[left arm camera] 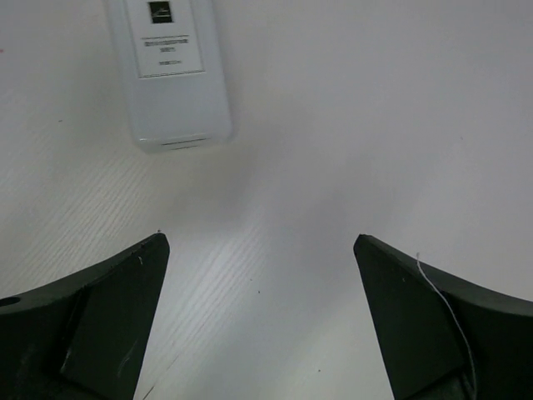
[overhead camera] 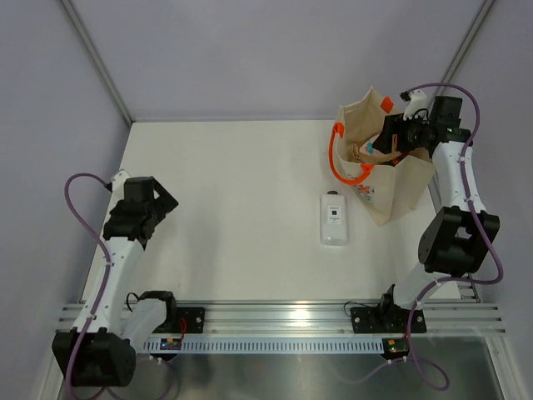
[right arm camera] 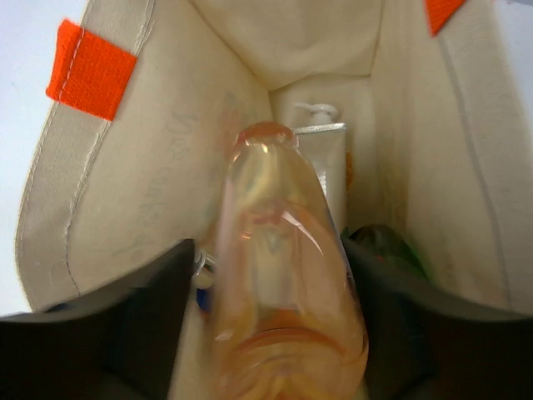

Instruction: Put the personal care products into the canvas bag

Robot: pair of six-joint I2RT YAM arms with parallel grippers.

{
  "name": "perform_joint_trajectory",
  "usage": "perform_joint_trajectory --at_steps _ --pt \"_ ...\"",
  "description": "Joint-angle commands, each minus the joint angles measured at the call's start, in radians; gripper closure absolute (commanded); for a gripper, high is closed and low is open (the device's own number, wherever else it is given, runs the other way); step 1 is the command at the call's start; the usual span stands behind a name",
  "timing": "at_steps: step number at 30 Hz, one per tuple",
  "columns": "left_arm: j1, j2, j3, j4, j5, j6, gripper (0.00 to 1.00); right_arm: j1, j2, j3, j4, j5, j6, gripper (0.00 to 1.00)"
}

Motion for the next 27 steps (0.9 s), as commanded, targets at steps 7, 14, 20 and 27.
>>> perform_joint_trajectory --at_steps 7,14,20,27 --pt "0.243 0.336 0.202 -0.066 0.024 -0.069 0.01 -0.012 -0.184 0.173 0.012 -0.093 0.046 0.01" --pt "0.289 0.528 0.314 -0.058 -0.005 0.045 0.01 0.101 -0.318 0.083 -0.083 -0.326 -0.056 0.01" --pt "0.361 0.706 0.343 0.001 0.088 0.146 0.01 0.313 -0.373 -0.132 -0.002 -0.345 -0.059 0.0" --pt "0.37 0.899 0.415 0.014 0.116 0.191 0.01 0.405 -0.31 -0.226 0.056 -0.44 -0.023 0.01"
